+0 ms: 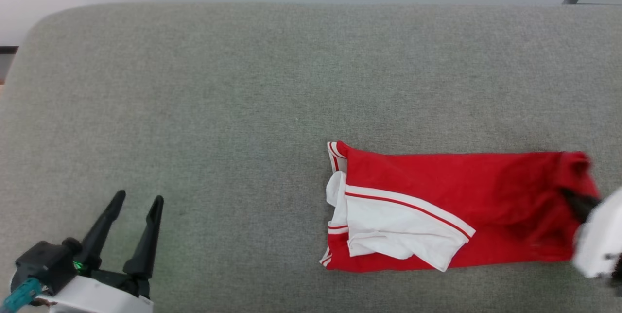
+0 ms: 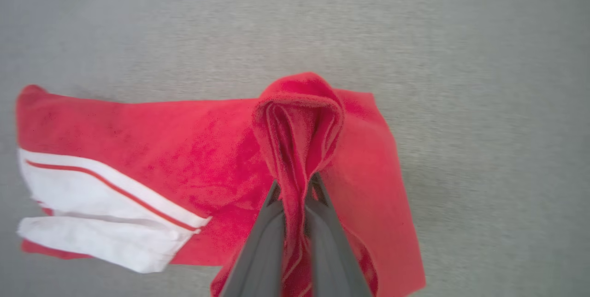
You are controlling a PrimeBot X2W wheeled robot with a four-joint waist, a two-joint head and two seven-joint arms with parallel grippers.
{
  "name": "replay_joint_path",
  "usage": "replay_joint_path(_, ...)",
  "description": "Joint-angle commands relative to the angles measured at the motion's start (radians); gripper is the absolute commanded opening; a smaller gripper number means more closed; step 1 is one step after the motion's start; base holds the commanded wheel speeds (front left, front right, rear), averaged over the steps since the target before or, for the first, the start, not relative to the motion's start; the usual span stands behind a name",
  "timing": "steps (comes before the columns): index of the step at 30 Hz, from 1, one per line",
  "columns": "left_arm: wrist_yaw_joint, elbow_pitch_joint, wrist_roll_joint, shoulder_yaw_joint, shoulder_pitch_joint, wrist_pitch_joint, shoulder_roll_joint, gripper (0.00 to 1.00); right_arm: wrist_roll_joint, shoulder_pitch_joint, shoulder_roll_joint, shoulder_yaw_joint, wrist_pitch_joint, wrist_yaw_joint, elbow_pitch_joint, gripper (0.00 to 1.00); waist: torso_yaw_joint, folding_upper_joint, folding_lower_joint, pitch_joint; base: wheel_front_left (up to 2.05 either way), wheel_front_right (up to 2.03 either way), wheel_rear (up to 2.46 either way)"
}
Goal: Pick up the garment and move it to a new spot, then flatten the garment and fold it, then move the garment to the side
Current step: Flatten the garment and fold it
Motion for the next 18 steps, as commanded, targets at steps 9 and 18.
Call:
replay_joint_path(9, 0.002, 0.010, -0.020, -0.045, -0.016, 0.001, -0.033, 1.00, 0.056, -0.063, 0.096, 0.364, -0.044, -0.001, 0.003, 0.00, 0.061, 0.0000, 0.0000, -0.013, 0.00, 0.00, 0.00)
replay_joint_path(18, 0.002, 0.027, -0.034, -0.061, -0.042, 0.001, -0.041, 1.00, 0.020, -0.154, 0.112, 0.526, -0.192, -0.001, 0.208, 0.00, 0.136, 0.0000, 0.0000, -0.009, 0.00, 0.00, 0.00)
